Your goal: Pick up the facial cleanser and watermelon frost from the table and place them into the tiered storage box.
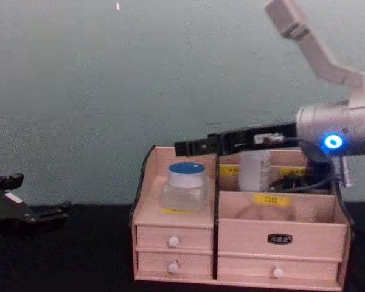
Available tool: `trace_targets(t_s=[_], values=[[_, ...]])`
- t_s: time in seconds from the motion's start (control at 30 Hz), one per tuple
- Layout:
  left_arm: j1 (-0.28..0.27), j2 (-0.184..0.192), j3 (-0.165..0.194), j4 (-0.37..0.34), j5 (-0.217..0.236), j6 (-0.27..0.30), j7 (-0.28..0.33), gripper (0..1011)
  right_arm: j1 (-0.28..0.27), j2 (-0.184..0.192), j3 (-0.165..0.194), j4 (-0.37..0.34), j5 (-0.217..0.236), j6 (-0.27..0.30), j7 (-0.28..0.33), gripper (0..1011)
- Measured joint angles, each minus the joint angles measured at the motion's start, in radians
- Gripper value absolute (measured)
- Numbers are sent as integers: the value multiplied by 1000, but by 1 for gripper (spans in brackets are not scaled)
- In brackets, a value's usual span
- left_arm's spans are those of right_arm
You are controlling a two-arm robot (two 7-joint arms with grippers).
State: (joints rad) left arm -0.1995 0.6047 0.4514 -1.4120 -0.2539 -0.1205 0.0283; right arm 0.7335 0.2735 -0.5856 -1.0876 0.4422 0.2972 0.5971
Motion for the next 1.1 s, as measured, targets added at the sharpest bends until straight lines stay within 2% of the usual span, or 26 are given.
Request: trace_targets(t_s=[0.13, 0.37, 0.47, 0.5, 0.63, 0.67, 0.77, 0.83, 0.87, 0.9, 1.0, 1.07, 1.1], values=[[0, 0, 0, 0, 0, 0, 0, 1001, -39, 45, 11, -89, 28, 11, 15, 1002], [0, 0, 0, 0, 0, 0, 0, 1001, -143, 162, 28, -278, 92, 50, 57, 1003], [0, 0, 0, 0, 0, 0, 0, 1001, -176, 199, 35, -327, 109, 58, 65, 1002], [0, 0, 0, 0, 0, 0, 0, 1001, -199, 225, 41, -359, 119, 60, 66, 1002], [0, 0, 0, 0, 0, 0, 0, 1001, -252, 285, 62, -427, 141, 62, 55, 1003], [0, 0, 0, 0, 0, 0, 0, 1001, -272, 306, 74, -450, 149, 62, 44, 1002], [0, 0, 0, 0, 0, 0, 0, 1001, -302, 336, 94, -481, 159, 61, 17, 1002], [0, 0, 0, 0, 0, 0, 0, 1001, -340, 370, 125, -513, 171, 62, -38, 1002], [0, 0, 0, 0, 0, 0, 0, 1001, -340, 370, 125, -513, 171, 62, -38, 1002], [0, 0, 0, 0, 0, 0, 0, 1002, -359, 384, 143, -527, 175, 63, -71, 1002], [0, 0, 0, 0, 0, 0, 0, 1001, -384, 397, 169, -543, 179, 64, -125, 1002], [0, 0, 0, 0, 0, 0, 0, 1001, -414, 401, 201, -558, 178, 56, -198, 1002], [0, 0, 0, 0, 0, 0, 0, 1001, -437, 396, 225, -567, 166, 43, -254, 1002]])
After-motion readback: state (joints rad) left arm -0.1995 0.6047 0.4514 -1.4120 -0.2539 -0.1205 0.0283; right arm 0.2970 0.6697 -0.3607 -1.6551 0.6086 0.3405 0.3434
